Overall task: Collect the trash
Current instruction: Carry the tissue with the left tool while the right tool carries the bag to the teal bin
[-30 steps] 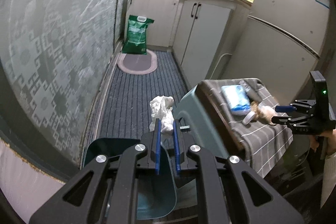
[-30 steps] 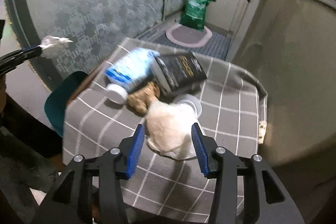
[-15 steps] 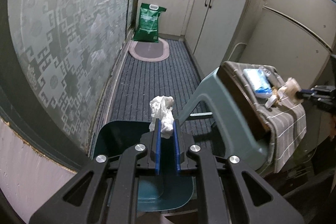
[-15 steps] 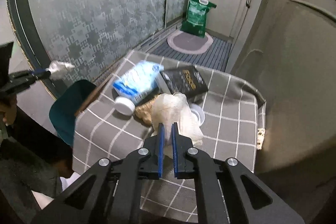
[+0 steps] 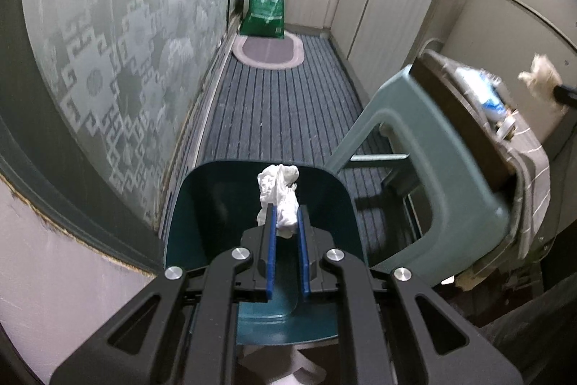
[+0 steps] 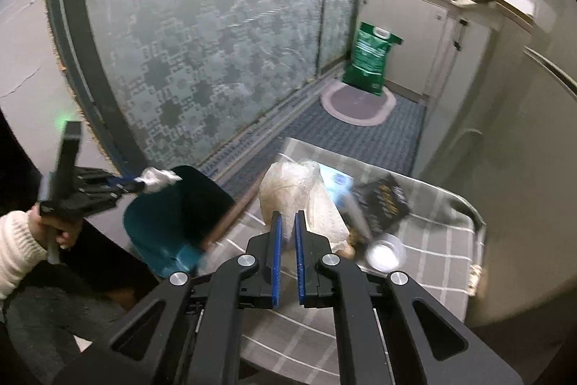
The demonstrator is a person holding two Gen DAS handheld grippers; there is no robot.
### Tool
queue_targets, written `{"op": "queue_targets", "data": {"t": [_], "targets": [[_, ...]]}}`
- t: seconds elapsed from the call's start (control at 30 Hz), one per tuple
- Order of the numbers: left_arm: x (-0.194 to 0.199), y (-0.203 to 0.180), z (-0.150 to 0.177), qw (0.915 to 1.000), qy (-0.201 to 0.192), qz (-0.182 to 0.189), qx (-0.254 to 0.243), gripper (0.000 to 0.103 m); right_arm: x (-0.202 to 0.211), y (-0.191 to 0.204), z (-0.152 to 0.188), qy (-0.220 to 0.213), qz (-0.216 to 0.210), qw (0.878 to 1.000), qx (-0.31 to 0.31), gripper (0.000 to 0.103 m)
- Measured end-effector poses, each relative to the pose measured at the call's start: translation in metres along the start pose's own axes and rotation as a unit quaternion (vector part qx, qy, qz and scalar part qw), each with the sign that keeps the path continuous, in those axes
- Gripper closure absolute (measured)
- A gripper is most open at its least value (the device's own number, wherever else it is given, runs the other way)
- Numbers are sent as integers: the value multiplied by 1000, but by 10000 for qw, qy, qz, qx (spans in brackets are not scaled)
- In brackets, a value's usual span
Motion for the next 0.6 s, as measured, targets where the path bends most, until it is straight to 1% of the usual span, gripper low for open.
{"op": "queue_targets", "data": {"t": [0.1,0.27,0.4,0.5,0.6], "targets": [[-12,6,14,9997,262,-8,0,91,-9,20,-6,-25,-268,9996,40,96],[-30,15,36,9980,633,-24,-9,91,-25,56,-12,64,-572,9982,177,96],[-41,19,45,9968,792,-72,-31,91,-41,84,-15,177,-765,9965,293,96],[-48,24,50,9958,905,-145,-16,91,-49,96,-16,242,-856,9954,352,96],[-52,26,54,9950,951,-291,-132,87,-61,110,-19,303,-964,9942,356,96]]}}
Point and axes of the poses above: each gripper's, at about its wrist camera, not at the fingertips, and x roughly against the way its jaws point, y to its left, z to its underside, the point moved 5 cm from there along -x, roughly the way its jaws point, and after that the axes turned 6 degrees about -y, right-handed, at the moved point
